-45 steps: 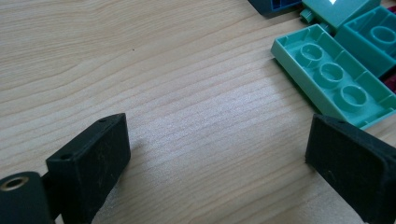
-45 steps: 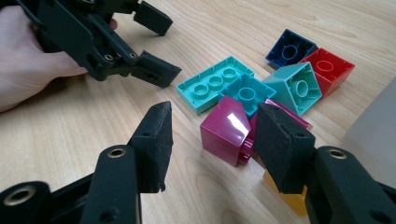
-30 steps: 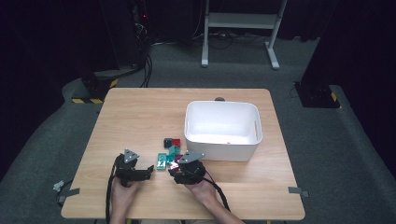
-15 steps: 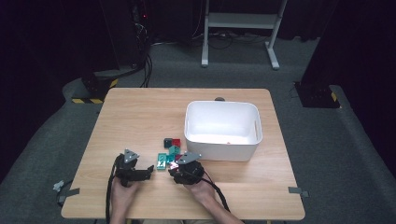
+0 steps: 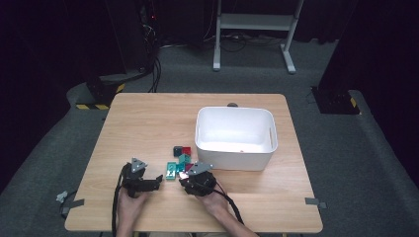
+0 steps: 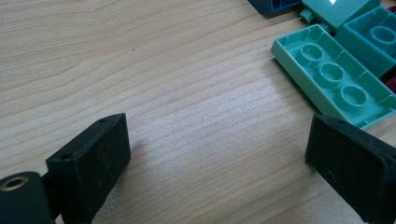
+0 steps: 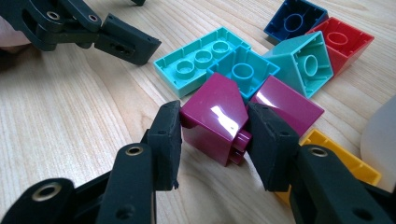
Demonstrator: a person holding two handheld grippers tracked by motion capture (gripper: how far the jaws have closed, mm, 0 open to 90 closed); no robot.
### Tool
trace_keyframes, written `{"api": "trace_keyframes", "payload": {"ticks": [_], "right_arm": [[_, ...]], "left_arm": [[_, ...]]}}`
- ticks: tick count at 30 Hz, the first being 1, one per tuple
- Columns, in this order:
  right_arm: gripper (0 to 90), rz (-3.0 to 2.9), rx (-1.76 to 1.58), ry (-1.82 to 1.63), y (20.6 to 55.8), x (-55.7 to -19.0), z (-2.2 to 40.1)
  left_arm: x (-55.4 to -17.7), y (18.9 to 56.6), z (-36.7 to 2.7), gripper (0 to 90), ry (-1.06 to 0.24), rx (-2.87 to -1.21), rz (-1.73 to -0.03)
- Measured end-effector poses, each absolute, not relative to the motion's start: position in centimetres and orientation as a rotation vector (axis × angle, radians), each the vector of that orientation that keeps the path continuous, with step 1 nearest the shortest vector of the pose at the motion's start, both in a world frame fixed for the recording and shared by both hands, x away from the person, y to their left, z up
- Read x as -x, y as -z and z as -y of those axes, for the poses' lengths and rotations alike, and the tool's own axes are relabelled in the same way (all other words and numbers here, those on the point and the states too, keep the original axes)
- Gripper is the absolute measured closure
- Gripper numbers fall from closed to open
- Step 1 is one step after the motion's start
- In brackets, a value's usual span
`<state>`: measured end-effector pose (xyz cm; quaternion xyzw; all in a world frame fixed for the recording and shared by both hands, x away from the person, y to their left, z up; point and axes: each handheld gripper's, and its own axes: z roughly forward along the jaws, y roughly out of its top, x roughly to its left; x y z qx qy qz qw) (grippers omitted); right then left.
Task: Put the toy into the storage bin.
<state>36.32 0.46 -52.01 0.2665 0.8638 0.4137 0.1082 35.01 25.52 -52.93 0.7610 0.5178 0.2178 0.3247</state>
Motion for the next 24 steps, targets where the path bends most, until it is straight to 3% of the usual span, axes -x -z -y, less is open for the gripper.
{"api": "trace_keyframes", "payload": {"ticks": [14, 24], "right_arm": [[57.3, -2.548, -0.740, -1.250, 50.8, -35.8, 0.3], [57.3, -2.529, -0.708, -1.307, 48.0, -35.6, 1.8]], "left_arm": [[-35.0, 52.9, -25.5, 6.8, -0.571, -1.995, -1.358], [-35.0, 52.9, -25.5, 6.9, -0.571, -1.993, -1.359]]}}
